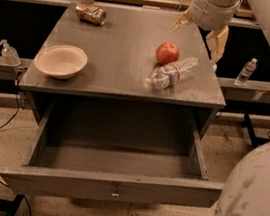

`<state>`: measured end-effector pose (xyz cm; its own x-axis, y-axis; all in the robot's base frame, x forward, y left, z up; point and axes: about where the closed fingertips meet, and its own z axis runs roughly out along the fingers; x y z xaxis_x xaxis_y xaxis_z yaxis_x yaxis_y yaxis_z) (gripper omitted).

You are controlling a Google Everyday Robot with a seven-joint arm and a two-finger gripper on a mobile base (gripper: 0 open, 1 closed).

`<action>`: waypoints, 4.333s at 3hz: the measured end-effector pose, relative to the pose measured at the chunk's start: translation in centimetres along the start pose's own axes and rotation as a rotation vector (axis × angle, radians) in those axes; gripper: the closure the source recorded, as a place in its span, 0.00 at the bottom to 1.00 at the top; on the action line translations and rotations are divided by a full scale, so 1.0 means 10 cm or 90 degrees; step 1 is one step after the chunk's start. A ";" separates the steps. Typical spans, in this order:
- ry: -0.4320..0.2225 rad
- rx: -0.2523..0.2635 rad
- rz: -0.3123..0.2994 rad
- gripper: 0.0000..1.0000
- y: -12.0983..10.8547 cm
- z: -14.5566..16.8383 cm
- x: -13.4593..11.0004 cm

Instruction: Place water bottle into top drawer

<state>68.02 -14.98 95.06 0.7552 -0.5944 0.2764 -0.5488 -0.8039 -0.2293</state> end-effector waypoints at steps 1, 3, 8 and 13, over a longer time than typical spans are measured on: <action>0.001 0.006 -0.004 0.15 0.12 0.12 0.15; -0.005 0.025 0.096 0.21 0.32 0.40 0.30; -0.116 0.019 0.207 0.78 0.29 1.17 0.10; -0.006 0.215 0.504 1.00 0.79 -0.72 -0.35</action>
Offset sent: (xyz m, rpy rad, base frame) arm 0.0132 -0.0520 -0.0221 0.0612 -0.0372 -0.1391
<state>58.49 -19.44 98.98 0.1988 -0.9759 -0.0902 -0.7804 -0.1020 -0.6169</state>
